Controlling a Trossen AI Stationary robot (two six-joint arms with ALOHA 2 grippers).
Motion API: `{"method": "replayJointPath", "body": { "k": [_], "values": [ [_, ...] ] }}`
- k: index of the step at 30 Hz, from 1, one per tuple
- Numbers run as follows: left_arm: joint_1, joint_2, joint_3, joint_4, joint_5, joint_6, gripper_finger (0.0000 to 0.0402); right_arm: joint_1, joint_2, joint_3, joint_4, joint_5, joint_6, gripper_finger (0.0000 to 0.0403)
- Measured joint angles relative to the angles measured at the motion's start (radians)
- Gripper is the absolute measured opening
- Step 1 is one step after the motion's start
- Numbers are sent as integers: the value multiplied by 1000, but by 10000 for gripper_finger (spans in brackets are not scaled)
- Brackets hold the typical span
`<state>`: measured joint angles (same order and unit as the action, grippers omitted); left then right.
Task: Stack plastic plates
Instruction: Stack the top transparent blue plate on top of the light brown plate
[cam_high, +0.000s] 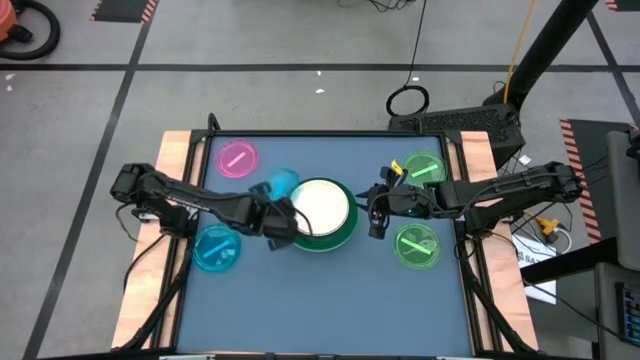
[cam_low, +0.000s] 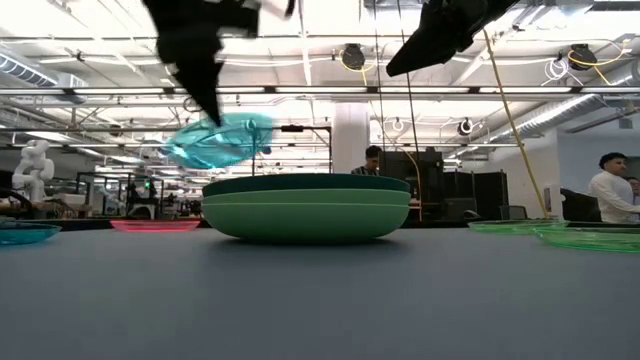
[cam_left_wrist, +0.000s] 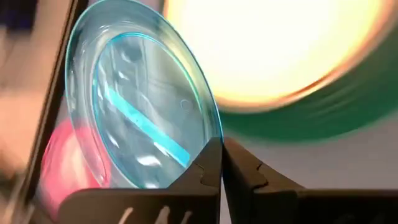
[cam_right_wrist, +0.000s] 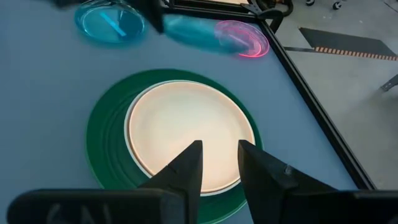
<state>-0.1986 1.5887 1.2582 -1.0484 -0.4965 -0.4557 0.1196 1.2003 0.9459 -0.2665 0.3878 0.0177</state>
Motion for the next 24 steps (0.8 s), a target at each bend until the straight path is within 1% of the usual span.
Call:
{"method": "replayJointPath", "body": {
  "k": [4, 6, 8, 14, 18, 24],
  "values": [
    [-39, 0, 10, 204, 84, 157, 4, 0, 0, 0, 0, 0, 0, 98],
    [-50, 4, 10, 273, 114, 195, 4, 0, 0, 0, -1, 0, 0, 98],
    [-58, 17, 10, 318, 117, 212, 4, 0, 0, 0, -2, 0, 0, 98],
    [-61, 57, 10, 371, 120, 217, 6, 0, 0, 0, -2, 0, 0, 98],
    [-52, 89, 10, 405, 120, 216, 23, 0, 0, 0, 7, 0, 3, 98],
    [-15, 125, 10, 408, 120, 239, 48, 0, 0, 0, 8, 0, 3, 98]
  ]
}}
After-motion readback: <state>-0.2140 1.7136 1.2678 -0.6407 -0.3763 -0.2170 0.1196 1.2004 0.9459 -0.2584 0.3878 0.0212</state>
